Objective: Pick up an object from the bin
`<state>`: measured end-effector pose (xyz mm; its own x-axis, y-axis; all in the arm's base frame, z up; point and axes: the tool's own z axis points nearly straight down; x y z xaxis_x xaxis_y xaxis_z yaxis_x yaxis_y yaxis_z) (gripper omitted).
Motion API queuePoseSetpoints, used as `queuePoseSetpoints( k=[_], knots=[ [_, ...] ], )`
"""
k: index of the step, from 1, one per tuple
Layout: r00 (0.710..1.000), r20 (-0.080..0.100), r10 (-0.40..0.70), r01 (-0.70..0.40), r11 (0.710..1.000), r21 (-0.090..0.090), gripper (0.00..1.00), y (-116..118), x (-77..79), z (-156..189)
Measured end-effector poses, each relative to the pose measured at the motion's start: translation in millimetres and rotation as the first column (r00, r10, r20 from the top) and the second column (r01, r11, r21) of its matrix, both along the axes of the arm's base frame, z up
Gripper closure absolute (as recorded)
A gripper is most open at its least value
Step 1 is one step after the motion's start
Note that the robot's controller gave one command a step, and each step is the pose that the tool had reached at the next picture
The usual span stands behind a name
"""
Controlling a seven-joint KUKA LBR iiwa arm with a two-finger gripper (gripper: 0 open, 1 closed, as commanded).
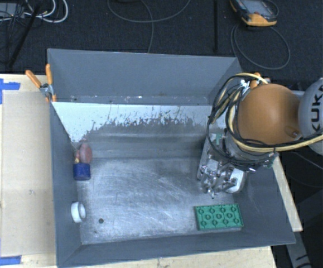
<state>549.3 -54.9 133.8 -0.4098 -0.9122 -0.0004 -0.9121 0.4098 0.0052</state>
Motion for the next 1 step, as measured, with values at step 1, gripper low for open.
queuePoseSetpoints(
  k=[1],
  knots=[
    [1.000,0.013,0.003,-0.003,1.000,-0.002,1.00,0.2,-3.0,127.4]
  ],
)
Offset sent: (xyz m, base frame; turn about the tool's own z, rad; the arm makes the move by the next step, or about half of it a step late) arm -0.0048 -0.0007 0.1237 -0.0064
